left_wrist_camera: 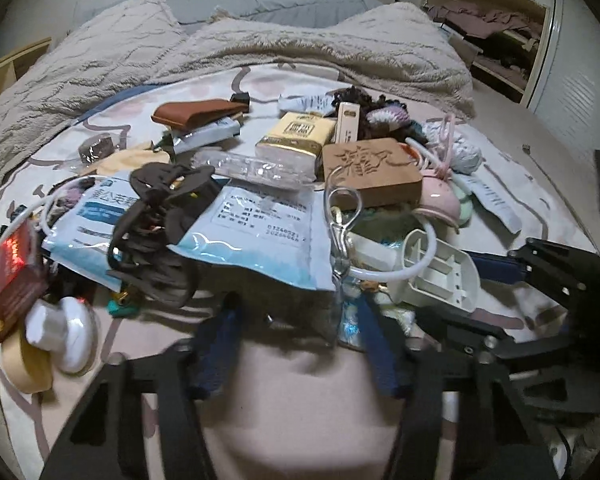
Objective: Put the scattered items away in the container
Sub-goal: 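Close the right tool on the white soap dish while left closes on clear scissors, then lift the soap dish and the scissors off the bed with both tools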
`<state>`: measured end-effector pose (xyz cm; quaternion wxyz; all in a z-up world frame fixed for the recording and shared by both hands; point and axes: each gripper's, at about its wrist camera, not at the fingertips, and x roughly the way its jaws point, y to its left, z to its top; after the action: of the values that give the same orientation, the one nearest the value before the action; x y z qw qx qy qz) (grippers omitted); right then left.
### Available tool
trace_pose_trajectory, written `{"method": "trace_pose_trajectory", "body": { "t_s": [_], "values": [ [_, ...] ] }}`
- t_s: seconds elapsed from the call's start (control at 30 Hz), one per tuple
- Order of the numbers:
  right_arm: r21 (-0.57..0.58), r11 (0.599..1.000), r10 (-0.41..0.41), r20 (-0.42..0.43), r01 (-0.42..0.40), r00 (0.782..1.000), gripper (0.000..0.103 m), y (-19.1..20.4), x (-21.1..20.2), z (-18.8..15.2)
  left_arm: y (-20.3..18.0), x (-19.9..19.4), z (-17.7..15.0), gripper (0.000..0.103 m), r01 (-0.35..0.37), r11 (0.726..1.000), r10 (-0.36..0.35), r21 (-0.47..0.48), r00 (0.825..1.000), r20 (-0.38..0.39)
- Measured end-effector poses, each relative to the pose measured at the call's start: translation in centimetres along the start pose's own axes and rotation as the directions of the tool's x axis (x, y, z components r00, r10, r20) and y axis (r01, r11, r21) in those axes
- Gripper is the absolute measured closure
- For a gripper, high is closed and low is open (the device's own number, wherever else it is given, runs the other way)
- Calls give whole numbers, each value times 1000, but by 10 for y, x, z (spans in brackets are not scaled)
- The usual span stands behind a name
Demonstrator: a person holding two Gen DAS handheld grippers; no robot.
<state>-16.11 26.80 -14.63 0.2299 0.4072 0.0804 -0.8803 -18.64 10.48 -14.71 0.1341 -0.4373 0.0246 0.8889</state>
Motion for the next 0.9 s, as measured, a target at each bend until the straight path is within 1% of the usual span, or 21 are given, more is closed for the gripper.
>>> {"method": "trace_pose_trajectory", "body": {
  "t_s": [0.2,0.43,0.53,0.73,0.9],
  "values": [
    [-17,1000,-13,19,14,1000,50,4,-3,-1,-1,-6,-5,71,26,1000,-26,3,1000,-3],
    [-45,998,-37,7,37,999,52,13,-6,-4,-1,-19,-20,71,29,1000,-28,5,999,-27],
    [-31,999,-29,-4,29,1000,52,15,-11,-6,0,-28,-29,71,29,1000,-29,9,999,-39],
    [-19,1000,-10,-24,10,1000,52,23,-26,-17,5,-47,-47,72,4,1000,-4,9,998,-64],
    [-4,1000,4,-35,-4,999,52,30,-38,-29,12,-67,-69,73,-3,1000,2,-3,996,-85]
  ]
}}
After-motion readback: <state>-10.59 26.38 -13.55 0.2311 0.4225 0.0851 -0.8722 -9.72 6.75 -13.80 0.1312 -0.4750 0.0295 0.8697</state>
